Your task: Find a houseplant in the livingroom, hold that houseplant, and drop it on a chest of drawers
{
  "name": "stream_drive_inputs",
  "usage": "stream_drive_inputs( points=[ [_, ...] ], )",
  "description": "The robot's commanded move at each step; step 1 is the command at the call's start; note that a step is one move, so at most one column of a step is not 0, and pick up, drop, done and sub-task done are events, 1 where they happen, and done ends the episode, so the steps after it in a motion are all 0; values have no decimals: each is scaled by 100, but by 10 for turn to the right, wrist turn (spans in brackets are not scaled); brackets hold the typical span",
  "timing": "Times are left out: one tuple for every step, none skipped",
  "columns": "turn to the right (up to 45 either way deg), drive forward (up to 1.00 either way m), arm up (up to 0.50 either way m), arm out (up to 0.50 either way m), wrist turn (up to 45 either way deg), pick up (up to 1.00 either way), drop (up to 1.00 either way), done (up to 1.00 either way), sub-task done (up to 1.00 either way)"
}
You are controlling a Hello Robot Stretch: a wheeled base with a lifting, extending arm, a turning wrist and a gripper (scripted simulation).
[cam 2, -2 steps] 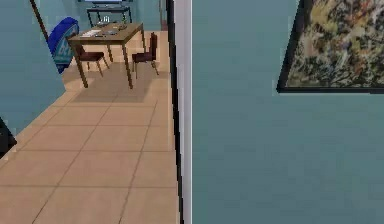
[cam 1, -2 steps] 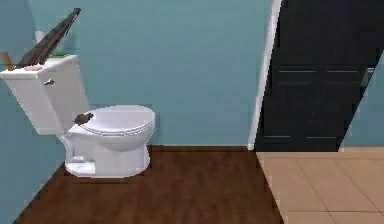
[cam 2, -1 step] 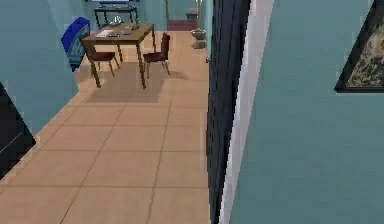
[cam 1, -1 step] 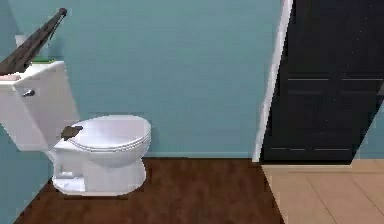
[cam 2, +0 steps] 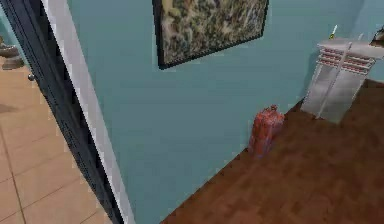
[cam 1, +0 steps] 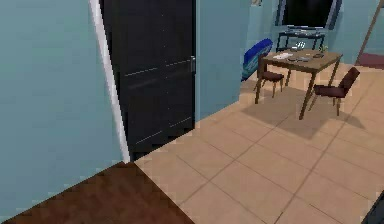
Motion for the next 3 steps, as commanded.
stream_drive_inputs(
  points=[
    [0,60,0,0,0,0,0,0,0],
    [450,0,0,0,0,0,0,0,0],
    [30,0,0,0,0,0,0,0,0]
  ],
)
